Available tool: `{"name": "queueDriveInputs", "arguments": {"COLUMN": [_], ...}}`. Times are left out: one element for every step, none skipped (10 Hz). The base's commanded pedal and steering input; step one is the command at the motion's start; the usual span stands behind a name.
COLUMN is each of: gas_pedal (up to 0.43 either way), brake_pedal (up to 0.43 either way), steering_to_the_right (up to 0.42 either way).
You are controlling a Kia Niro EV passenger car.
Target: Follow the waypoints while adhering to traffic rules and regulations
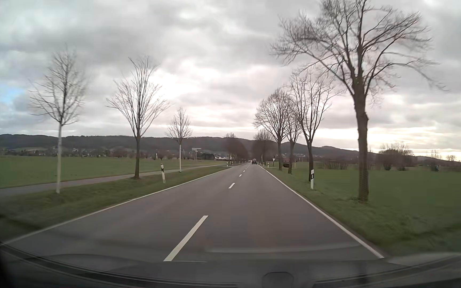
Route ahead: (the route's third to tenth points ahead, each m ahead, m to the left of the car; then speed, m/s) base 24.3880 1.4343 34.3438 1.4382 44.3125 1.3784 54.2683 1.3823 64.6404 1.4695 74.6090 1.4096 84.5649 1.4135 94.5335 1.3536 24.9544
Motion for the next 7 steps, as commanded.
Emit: {"name": "queueDriveInputs", "arguments": {"gas_pedal": [0.331, 0.331, 0.331, 0.299, 0.299, 0.287, 0.287], "brake_pedal": [0.000, 0.000, 0.000, 0.000, 0.000, 0.000, 0.000], "steering_to_the_right": [0.004, 0.004, 0.004, 0.004, 0.004, 0.005, 0.005]}}
